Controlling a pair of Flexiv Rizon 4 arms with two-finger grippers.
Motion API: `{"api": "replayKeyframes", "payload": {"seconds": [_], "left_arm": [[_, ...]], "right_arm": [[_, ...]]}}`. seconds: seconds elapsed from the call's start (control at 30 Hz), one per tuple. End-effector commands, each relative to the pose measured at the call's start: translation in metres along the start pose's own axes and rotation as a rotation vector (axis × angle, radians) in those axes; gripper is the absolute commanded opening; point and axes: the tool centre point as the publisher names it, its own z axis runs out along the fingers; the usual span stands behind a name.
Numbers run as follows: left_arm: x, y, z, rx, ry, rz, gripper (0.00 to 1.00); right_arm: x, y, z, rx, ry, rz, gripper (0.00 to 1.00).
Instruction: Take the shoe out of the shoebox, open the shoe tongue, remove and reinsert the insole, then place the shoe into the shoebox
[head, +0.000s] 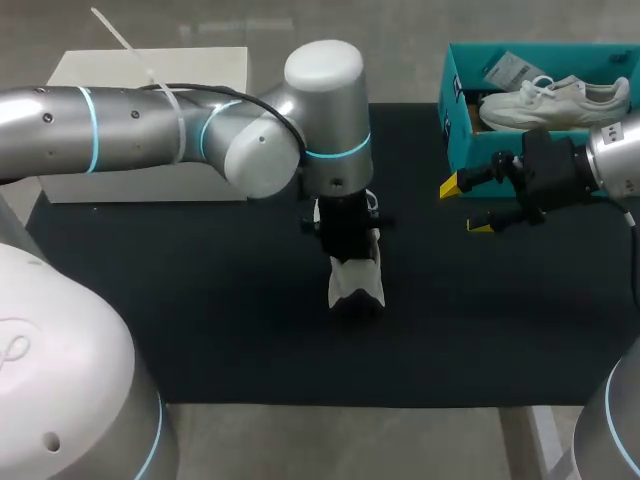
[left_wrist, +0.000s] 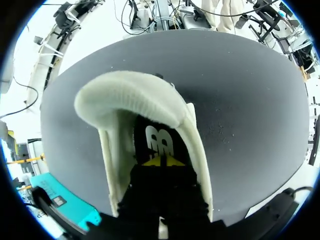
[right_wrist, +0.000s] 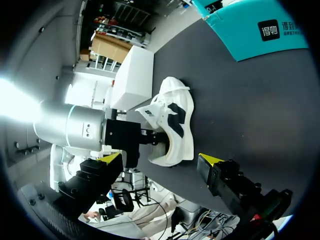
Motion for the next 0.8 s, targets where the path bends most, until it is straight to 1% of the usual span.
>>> {"api": "replayKeyframes", "payload": {"seconds": [0.03,0.07,0.1,0.17,0.27,0.4,0.5,0.57,0.6,0.63,0.67,0.7,0.8], "left_arm": [[-0.008,0.008,0.023,0.002,0.019,-0.016,0.0],[-0.009,0.008,0.025,-0.011,0.027,-0.011,0.0],[-0.009,0.008,0.025,-0.006,0.027,-0.011,0.0],[-0.011,0.004,0.018,0.002,0.034,0.009,0.0],[-0.013,0.0,-0.001,0.012,0.034,0.035,0.0],[-0.017,0.002,-0.03,-0.014,0.019,0.053,0.0],[-0.02,0.005,-0.044,-0.041,0.004,0.07,0.0],[-0.022,0.009,-0.049,-0.07,-0.004,0.072,0.0],[-0.022,0.011,-0.05,-0.078,-0.007,0.068,0.06],[-0.023,0.014,-0.05,-0.078,-0.007,0.063,0.07],[-0.023,0.017,-0.049,-0.091,-0.003,0.055,0.06],[-0.023,0.019,-0.049,-0.105,-0.003,0.049,0.0],[-0.023,0.022,-0.046,-0.125,0.014,0.05,0.0]], "right_arm": [[0.001,-0.001,0.001,-0.001,-0.003,0.002,1.0],[0.001,-0.001,0.001,-0.001,-0.003,0.002,1.0],[0.001,-0.001,0.001,-0.001,-0.003,0.002,1.0],[0.001,-0.001,0.001,-0.001,-0.003,0.002,1.0],[0.001,-0.001,0.001,-0.001,-0.003,0.002,1.0],[0.001,-0.001,0.001,-0.001,-0.003,0.002,1.0],[0.001,-0.001,0.001,-0.001,-0.003,0.002,1.0],[0.001,-0.001,0.001,-0.001,-0.003,0.002,1.0],[0.001,-0.001,0.001,-0.001,-0.003,0.002,1.0],[0.001,-0.001,0.001,-0.001,-0.003,0.002,1.0],[0.001,-0.001,0.001,-0.001,-0.003,0.002,1.0],[0.001,-0.001,0.001,-0.001,-0.003,0.002,1.0],[0.001,-0.001,0.001,-0.001,-0.003,0.002,1.0]]}}
